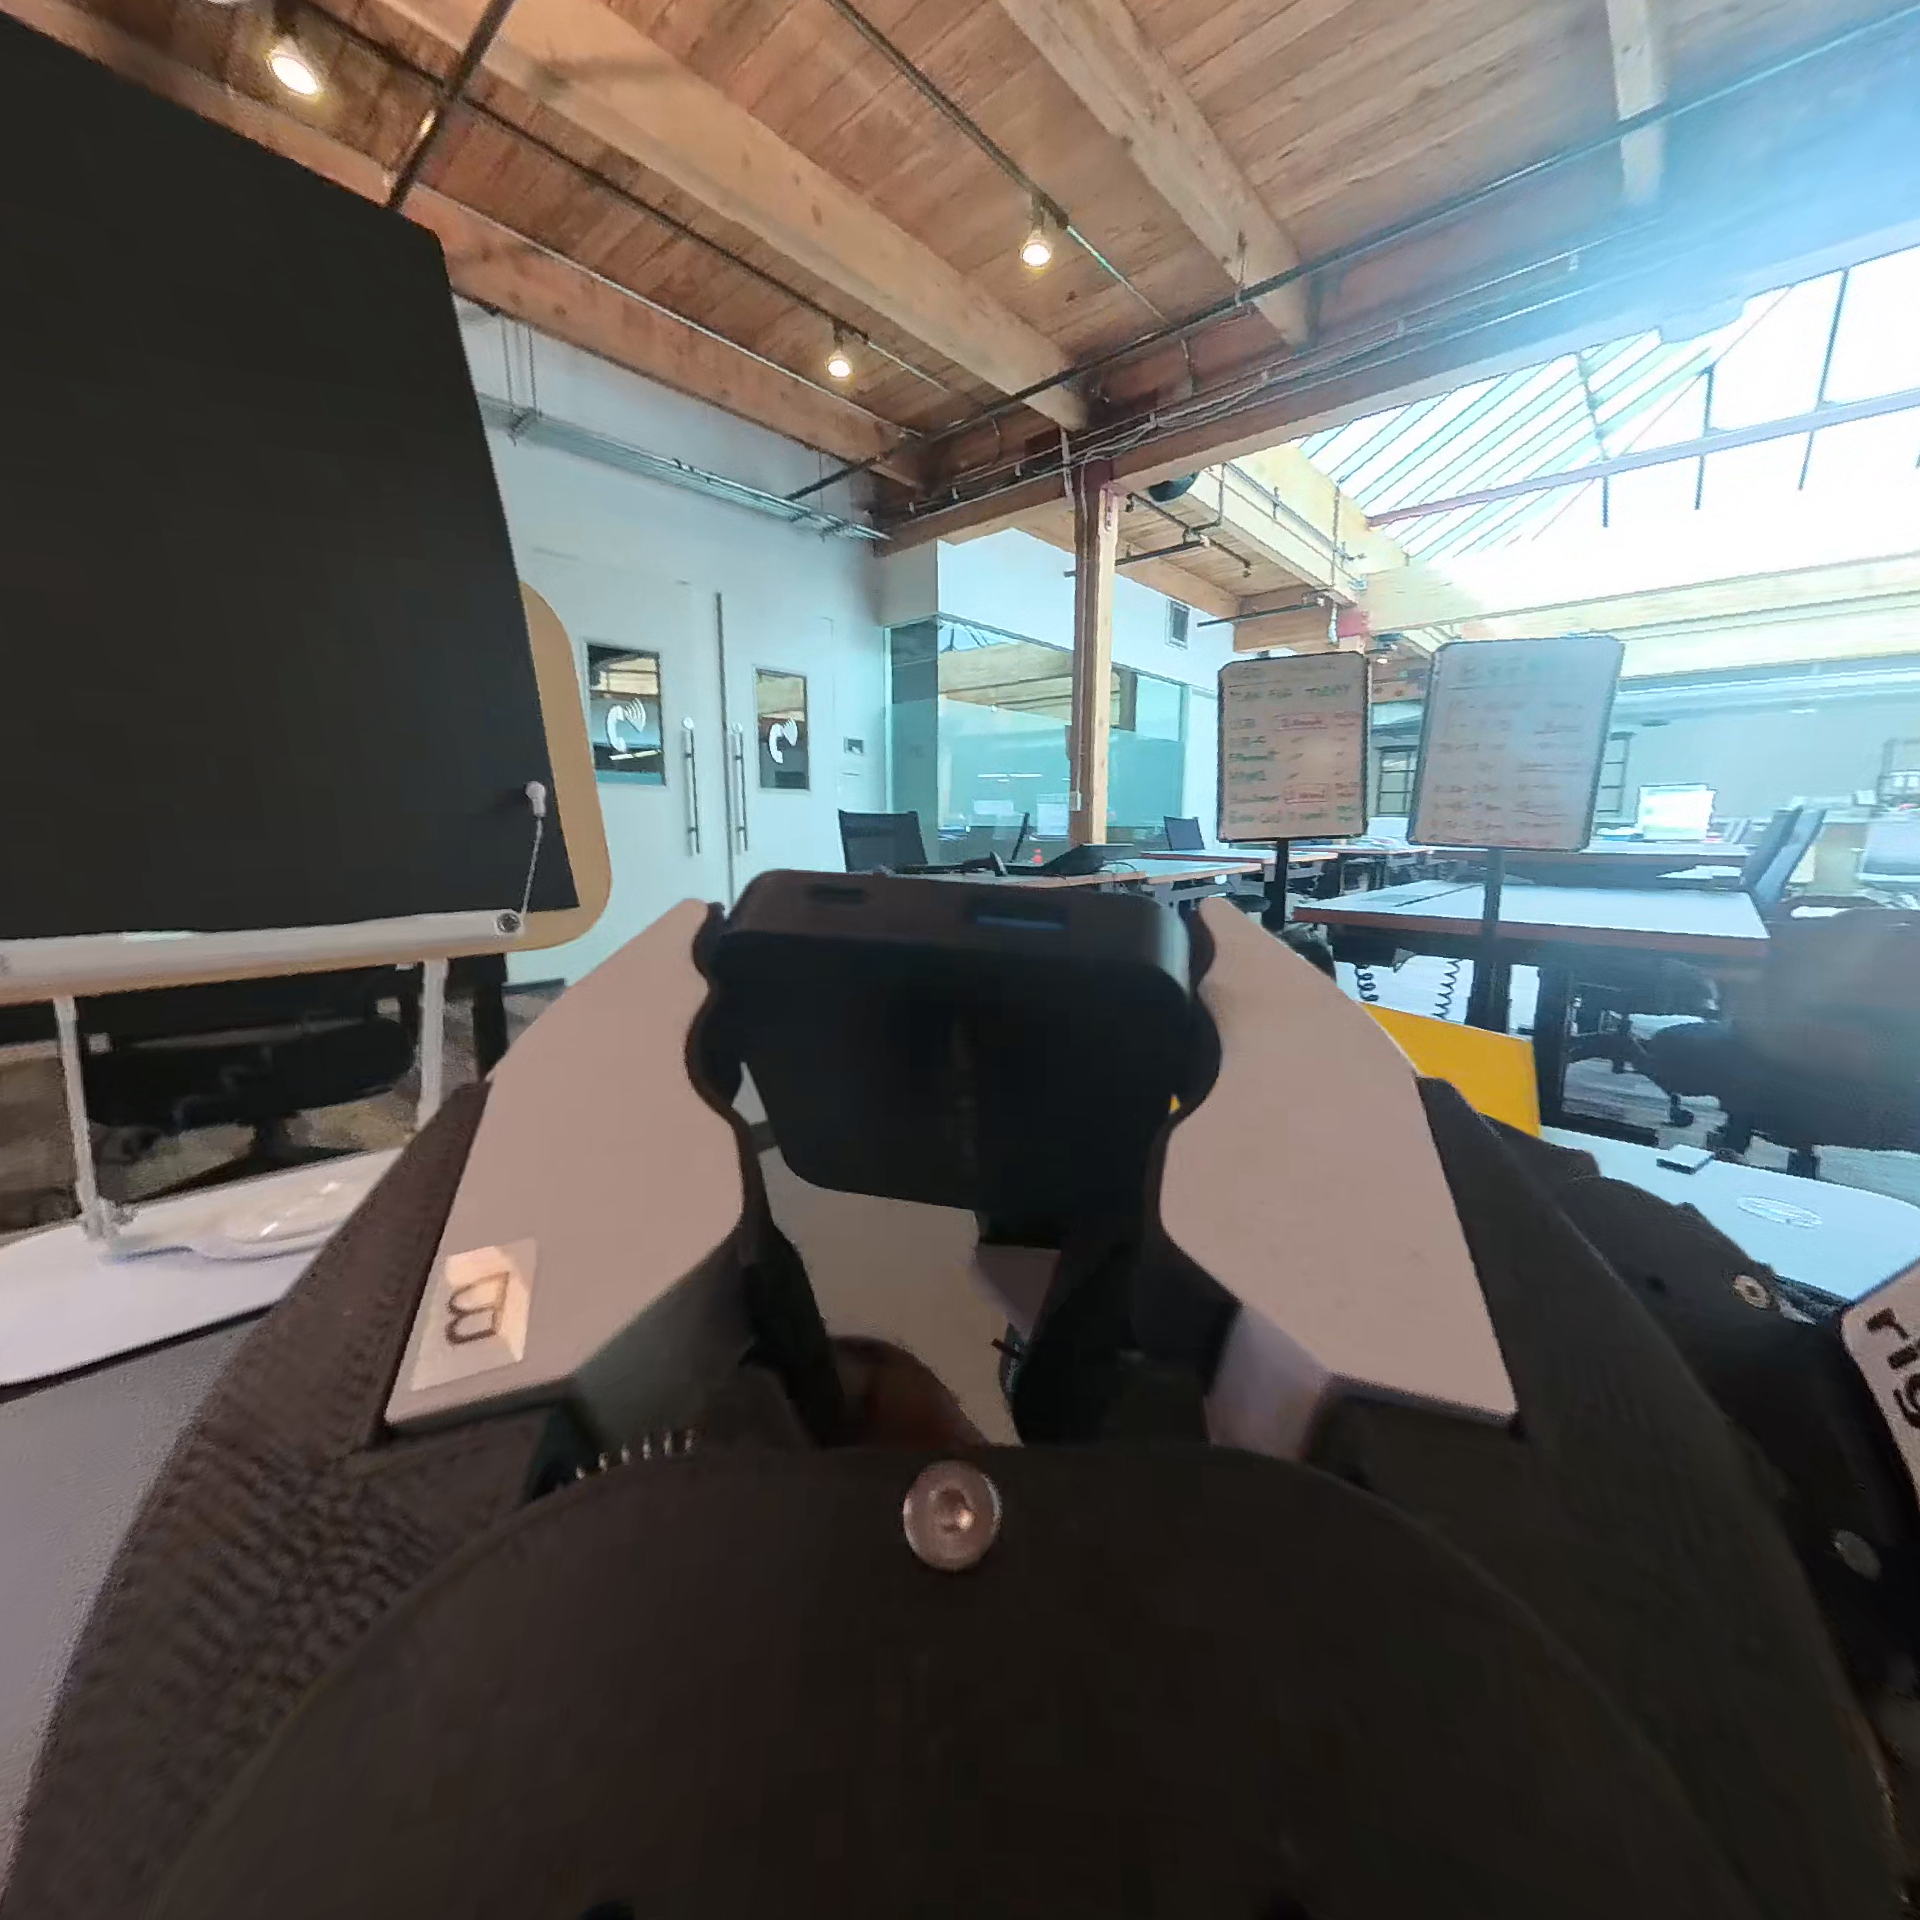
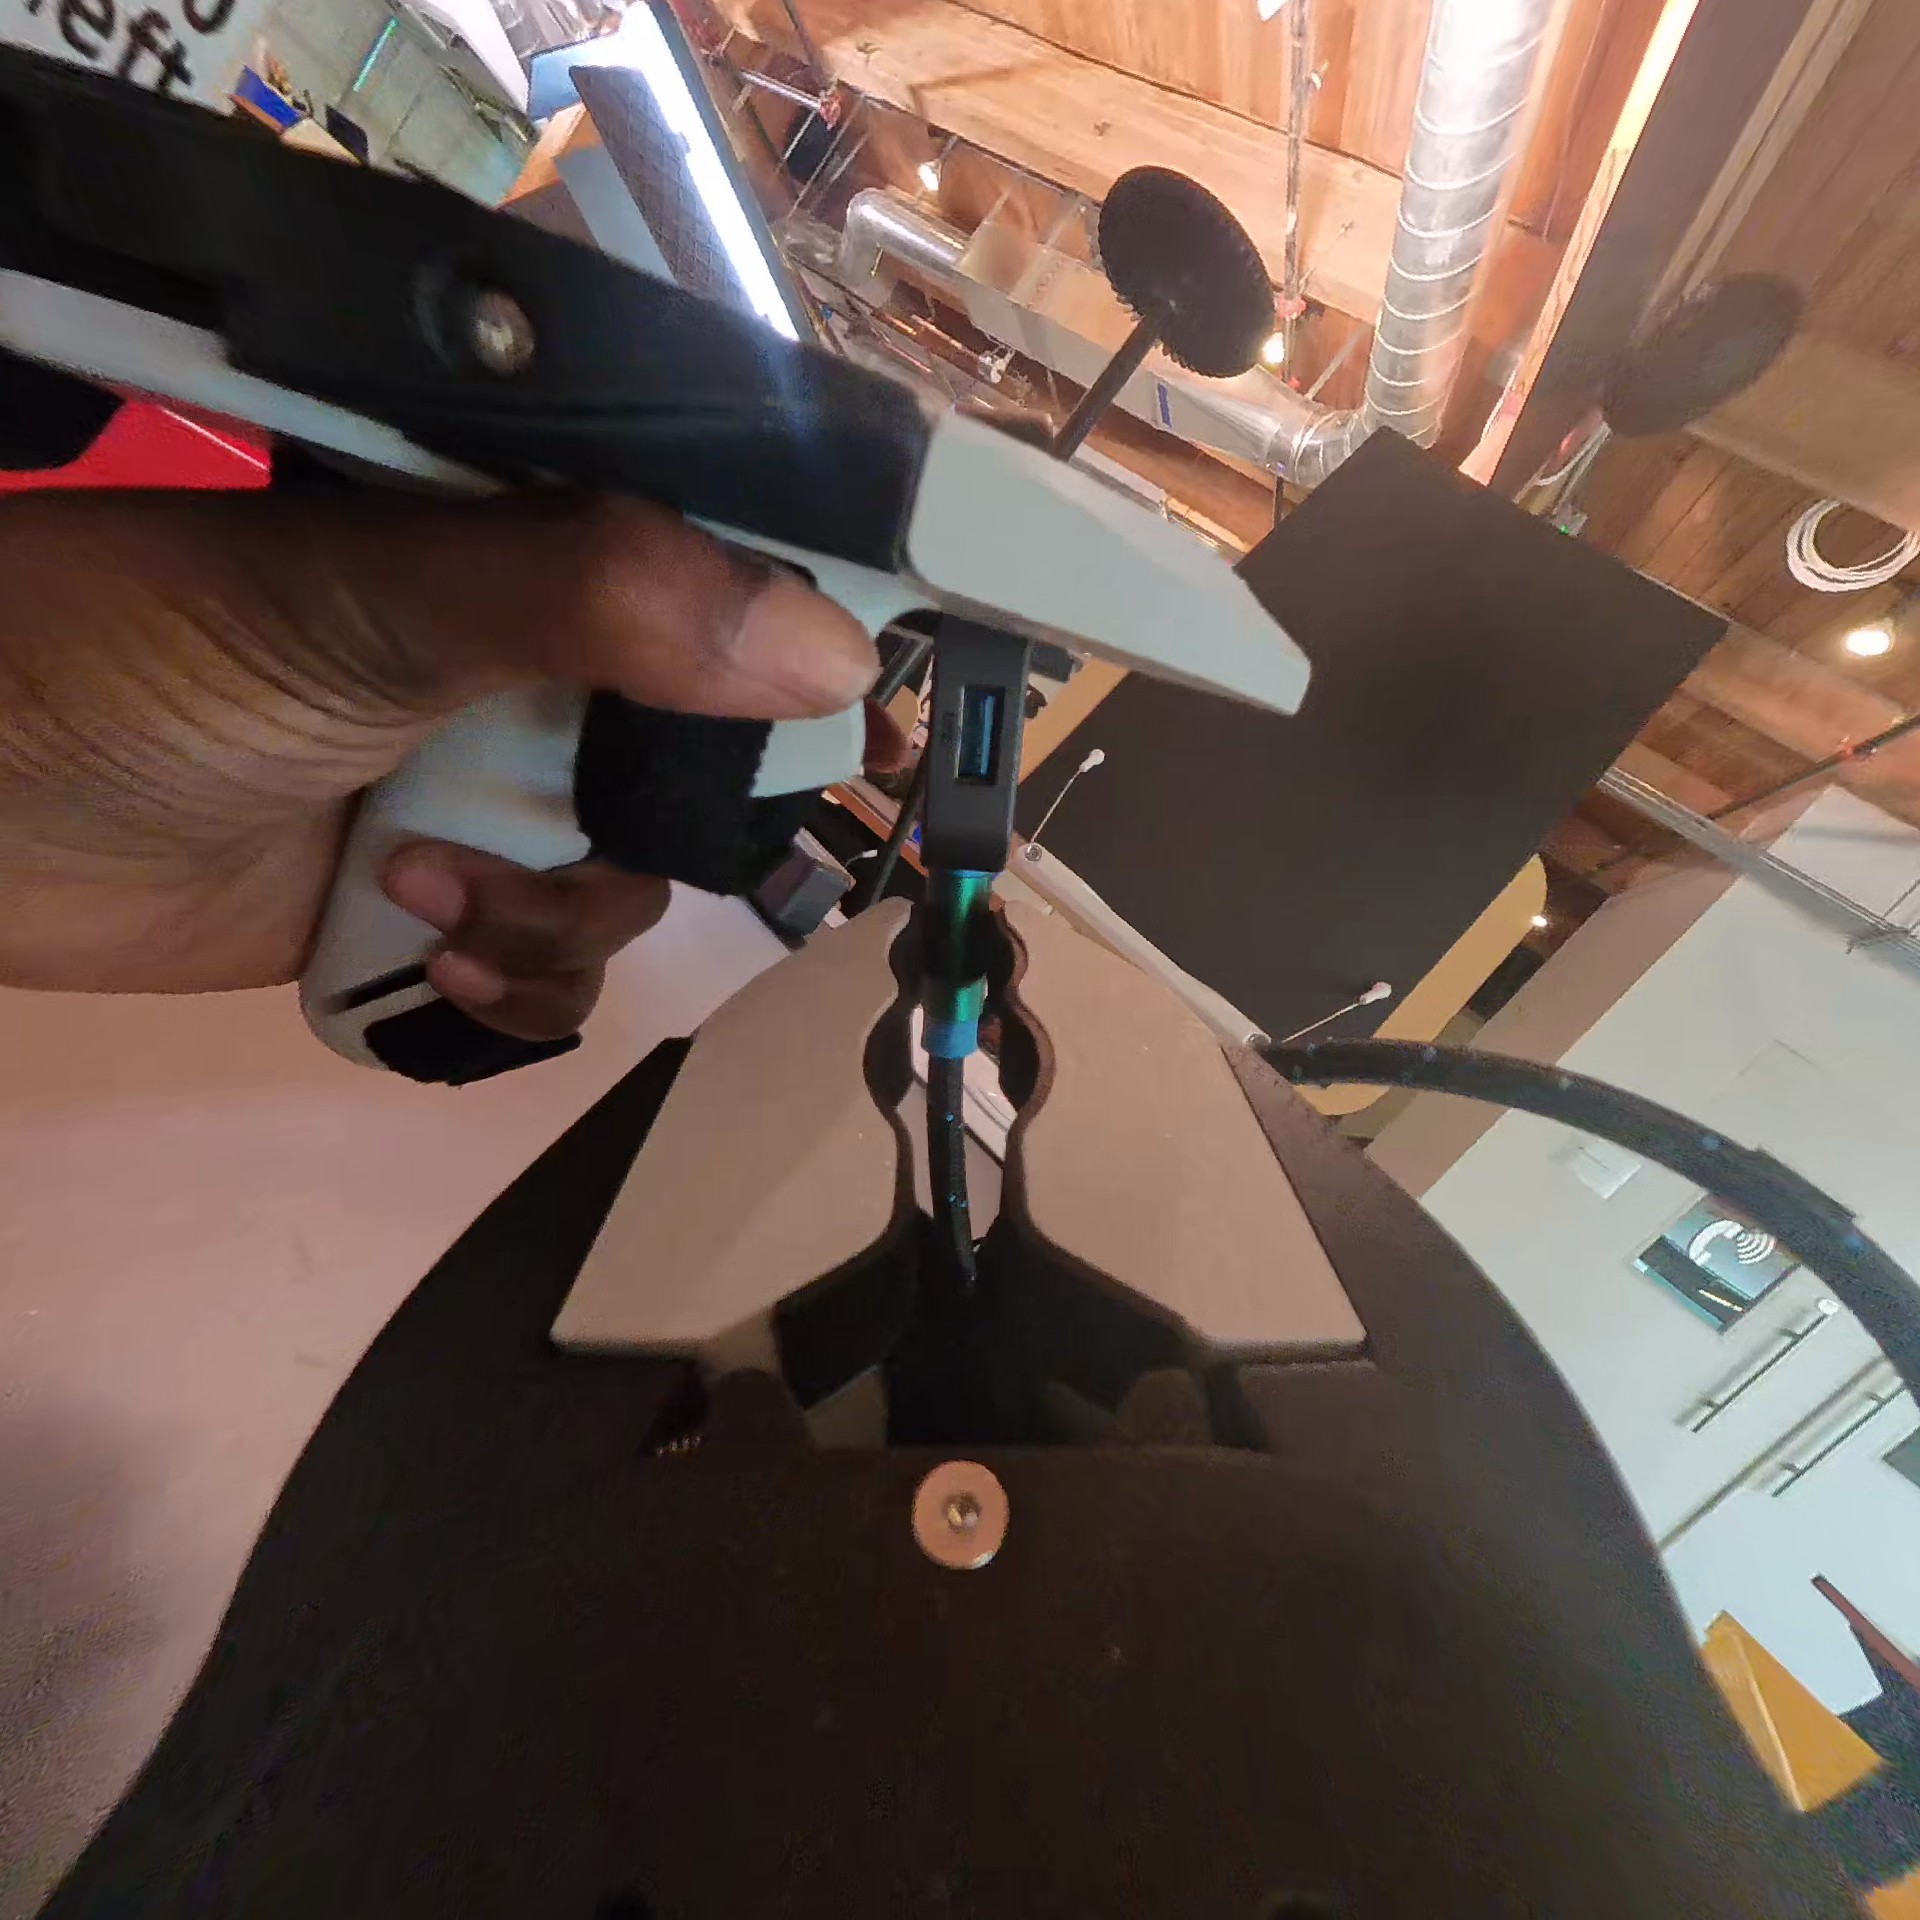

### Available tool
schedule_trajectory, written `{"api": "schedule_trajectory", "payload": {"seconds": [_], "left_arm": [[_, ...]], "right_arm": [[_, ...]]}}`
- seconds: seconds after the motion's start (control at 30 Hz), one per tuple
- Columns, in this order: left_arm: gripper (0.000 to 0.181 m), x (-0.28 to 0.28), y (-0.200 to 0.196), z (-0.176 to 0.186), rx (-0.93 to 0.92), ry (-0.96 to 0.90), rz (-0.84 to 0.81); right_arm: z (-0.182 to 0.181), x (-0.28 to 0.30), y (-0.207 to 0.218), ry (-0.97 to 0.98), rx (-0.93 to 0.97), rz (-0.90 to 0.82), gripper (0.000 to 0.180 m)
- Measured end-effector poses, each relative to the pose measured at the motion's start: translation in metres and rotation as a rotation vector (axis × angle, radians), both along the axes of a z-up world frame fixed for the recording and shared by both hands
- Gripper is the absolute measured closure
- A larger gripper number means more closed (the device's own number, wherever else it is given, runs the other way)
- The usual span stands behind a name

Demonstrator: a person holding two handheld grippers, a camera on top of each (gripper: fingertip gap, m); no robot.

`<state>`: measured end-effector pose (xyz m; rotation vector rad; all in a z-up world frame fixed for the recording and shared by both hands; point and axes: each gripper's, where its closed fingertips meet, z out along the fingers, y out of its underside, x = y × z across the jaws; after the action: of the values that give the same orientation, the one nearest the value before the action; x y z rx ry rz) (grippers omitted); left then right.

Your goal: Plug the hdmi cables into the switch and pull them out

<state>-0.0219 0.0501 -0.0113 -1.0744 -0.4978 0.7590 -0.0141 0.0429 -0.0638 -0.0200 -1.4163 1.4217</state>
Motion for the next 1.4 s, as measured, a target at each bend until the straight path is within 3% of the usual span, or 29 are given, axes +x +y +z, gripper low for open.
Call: {"api": "schedule_trajectory", "payload": {"seconds": [0.6,0.63,0.7,0.73,0.83,0.93,1.13,1.27,1.4], "left_arm": [[0.102,-0.018,-0.025,-0.007,0.137,-0.178,-0.039],[0.101,-0.02,-0.031,-0.004,0.177,-0.176,-0.034],[0.102,-0.014,-0.085,0.031,0.417,-0.076,0.012],[0.102,-0.013,-0.108,0.038,0.48,-0.066,0.02],[0.102,-0.025,-0.125,0.023,0.498,-0.126,0.016],[0.102,-0.031,-0.105,0.017,0.458,-0.166,-0.061],[0.102,-0.026,-0.085,0.012,0.333,-0.127,-0.057],[0.102,-0.034,-0.079,-0.001,0.303,-0.178,-0.067],[0.101,-0.038,-0.075,-0.008,0.315,-0.224,-0.1]], "right_arm": [[-0.009,-0.005,-0.02,-0.115,0.044,0.037,0.168],[-0.015,-0.009,-0.018,-0.148,0.066,0.021,0.169],[-0.054,-0.032,-0.007,-0.278,0.209,-0.077,0.168],[-0.058,-0.035,-0.002,-0.275,0.197,-0.071,0.169],[-0.034,-0.03,-0.004,-0.3,-0.005,0.068,0.169],[-0.019,-0.017,-0.013,-0.349,-0.097,0.198,0.169],[0.011,-0.003,0.007,-0.347,-0.277,0.358,0.169],[0.056,-0.001,0.035,-0.274,-0.406,0.39,0.169],[0.114,-0.022,0.097,-0.214,-0.497,0.233,0.169]]}}
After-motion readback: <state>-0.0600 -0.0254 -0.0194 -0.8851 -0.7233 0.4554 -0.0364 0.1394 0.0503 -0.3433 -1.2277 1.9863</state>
